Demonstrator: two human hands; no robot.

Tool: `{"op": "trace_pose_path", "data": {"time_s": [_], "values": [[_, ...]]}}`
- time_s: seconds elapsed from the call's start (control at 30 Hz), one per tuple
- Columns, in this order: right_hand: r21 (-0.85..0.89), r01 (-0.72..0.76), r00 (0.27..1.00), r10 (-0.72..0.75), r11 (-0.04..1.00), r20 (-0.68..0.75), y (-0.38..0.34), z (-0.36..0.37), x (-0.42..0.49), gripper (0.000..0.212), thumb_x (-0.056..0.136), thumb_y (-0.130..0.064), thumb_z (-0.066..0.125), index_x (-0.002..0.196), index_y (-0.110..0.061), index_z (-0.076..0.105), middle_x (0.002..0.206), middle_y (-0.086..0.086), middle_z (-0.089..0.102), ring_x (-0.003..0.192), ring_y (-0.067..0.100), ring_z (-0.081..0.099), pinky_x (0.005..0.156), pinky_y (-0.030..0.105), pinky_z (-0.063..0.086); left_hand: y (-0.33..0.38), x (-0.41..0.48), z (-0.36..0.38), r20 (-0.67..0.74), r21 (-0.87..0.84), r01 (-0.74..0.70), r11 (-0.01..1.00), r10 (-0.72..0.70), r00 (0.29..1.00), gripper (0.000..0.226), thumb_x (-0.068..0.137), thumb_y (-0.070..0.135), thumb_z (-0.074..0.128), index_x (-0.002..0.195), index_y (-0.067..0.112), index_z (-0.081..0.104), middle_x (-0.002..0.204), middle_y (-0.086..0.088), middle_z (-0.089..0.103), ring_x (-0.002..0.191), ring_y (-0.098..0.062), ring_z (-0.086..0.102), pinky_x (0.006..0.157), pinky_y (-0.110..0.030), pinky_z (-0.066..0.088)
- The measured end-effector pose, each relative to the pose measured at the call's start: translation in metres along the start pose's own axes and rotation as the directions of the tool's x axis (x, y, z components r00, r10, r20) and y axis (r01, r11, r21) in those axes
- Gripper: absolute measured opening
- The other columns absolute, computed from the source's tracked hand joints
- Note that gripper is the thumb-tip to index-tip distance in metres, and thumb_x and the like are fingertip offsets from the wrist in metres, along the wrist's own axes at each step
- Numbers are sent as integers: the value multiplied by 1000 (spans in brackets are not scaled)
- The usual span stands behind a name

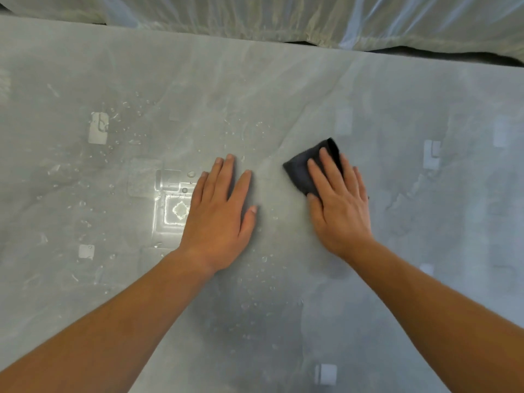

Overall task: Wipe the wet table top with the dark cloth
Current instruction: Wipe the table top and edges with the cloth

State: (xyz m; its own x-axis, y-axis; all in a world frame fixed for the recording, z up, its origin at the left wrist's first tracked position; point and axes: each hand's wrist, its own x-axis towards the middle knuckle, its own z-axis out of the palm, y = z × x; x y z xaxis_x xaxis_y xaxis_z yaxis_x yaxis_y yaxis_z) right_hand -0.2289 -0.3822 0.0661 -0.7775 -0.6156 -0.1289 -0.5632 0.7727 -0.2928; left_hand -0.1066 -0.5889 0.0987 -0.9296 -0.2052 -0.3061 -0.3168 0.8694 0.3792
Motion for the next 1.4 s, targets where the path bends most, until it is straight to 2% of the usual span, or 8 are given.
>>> {"op": "trace_pose_path", "data": {"time_s": [0.13, 0.37, 0.57, 0.83, 1.03, 1.27, 1.33, 1.4], "values": [[11, -211, 976, 212, 977, -44, -37, 18, -33, 59, 102, -31, 38, 159, -26, 22, 168, -3, 9, 155, 28, 2, 125, 43, 0, 11, -35, 13, 33, -9, -36, 999, 37, 999, 65, 100, 45, 24, 156, 14, 29, 168, -14, 6, 155, -27, -3, 125, -45, 2], [-69, 287, 956, -282, 955, 85, -3, 14, -78, 58, 97, -30, 46, 153, -22, 37, 166, -1, 19, 153, 30, 16, 123, 50, 17, 9, -62, 32, 77, 59, -21, 998, 17, 997, 71, 98, 48, 21, 159, 11, 20, 168, -13, 0, 155, -27, -8, 125, -48, 3], [22, -203, 978, 204, 979, -48, -21, 12, -58, 58, 99, -29, 43, 155, -24, 31, 167, 0, 18, 153, 29, 10, 125, 45, 6, 5, -64, 38, 72, 58, -24, 998, 19, 997, 72, 98, 49, 20, 160, 13, 15, 169, -10, -5, 155, -25, -12, 125, -47, 1], [-45, 257, 960, -250, 965, 131, -20, 16, -112, 55, 101, -31, 41, 155, -23, 35, 167, -2, 17, 155, 28, 9, 124, 49, 13, 2, -78, 38, 33, 41, -83, 996, 81, 996, 69, 98, 41, 24, 159, 11, 18, 169, -9, 1, 155, -21, -8, 125, -46, 1], [66, -213, 976, 215, 975, -32, -23, 13, -72, 56, 102, -28, 38, 157, -25, 28, 168, -3, 13, 154, 28, 6, 125, 44, 2, 14, -111, 51, -21, 32, -27, 999, 28, 999, 65, 101, 43, 27, 157, 12, 24, 169, -11, 4, 155, -23, -6, 125, -42, -4], [-59, 206, 975, -200, 977, 101, -53, 42, -177, 56, 101, -33, 38, 155, -20, 31, 167, 3, 17, 155, 32, 7, 123, 53, 14, 30, -159, 69, -54, -1, 33, 999, -33, 998, 61, 100, 40, 29, 154, 12, 33, 167, -12, 14, 155, -25, 2, 124, -45, 3], [-55, 211, 974, -205, 976, 93, -33, 33, -164, 55, 101, -31, 39, 155, -20, 34, 167, 1, 19, 154, 31, 10, 123, 52, 15, 32, -168, 71, -41, 12, 34, 999, -33, 999, 62, 100, 41, 26, 155, 14, 31, 168, -10, 13, 156, -24, 0, 125, -45, 3], [-22, 46, 999, -46, 999, 29, -15, 23, -142, 55, 101, -28, 42, 155, -20, 34, 167, 1, 19, 153, 32, 13, 123, 51, 14, 31, -175, 72, -13, 42, 47, 998, -47, 999, 63, 101, 44, 23, 158, 16, 25, 169, -10, 7, 155, -23, -6, 125, -44, -1]]}}
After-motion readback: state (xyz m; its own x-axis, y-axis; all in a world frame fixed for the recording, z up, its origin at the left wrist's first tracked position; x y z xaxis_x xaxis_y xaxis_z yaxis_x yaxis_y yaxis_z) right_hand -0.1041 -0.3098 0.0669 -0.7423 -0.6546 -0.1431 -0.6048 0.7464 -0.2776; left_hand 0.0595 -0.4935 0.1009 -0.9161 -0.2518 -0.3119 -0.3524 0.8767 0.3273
